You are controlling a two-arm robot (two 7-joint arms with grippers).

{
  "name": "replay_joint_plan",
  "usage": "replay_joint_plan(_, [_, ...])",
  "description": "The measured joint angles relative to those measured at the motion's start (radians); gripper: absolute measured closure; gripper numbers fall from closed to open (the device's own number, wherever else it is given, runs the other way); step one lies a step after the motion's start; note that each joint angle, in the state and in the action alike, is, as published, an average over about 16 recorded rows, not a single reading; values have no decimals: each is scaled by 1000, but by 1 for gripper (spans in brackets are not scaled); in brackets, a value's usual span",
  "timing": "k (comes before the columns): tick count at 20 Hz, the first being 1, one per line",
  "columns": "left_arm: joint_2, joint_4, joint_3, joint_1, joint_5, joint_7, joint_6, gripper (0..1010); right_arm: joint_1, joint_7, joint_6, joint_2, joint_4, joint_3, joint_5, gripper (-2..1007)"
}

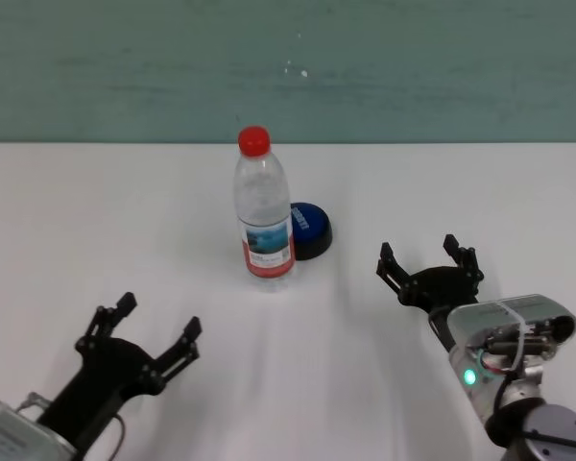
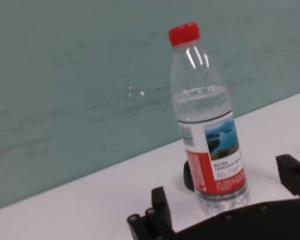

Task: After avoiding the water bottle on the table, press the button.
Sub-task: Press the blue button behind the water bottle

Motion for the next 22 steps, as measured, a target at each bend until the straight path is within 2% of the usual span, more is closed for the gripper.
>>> replay_joint_plan(3, [15, 21, -7, -5, -23, -17, -10, 10, 0, 0, 0, 0, 0, 0, 0, 1])
replay_joint_plan(8, [40, 55, -12, -22, -39, -37, 1, 10, 0, 0, 0, 0, 0, 0, 0, 1])
replay_joint_plan(15, [71, 79, -6, -45, -28, -48, 20, 10, 0, 0, 0, 0, 0, 0, 0, 1])
replay_joint_plan(22, [85, 84, -4, -56, -16, -48, 29, 10, 0, 0, 0, 0, 0, 0, 0, 1])
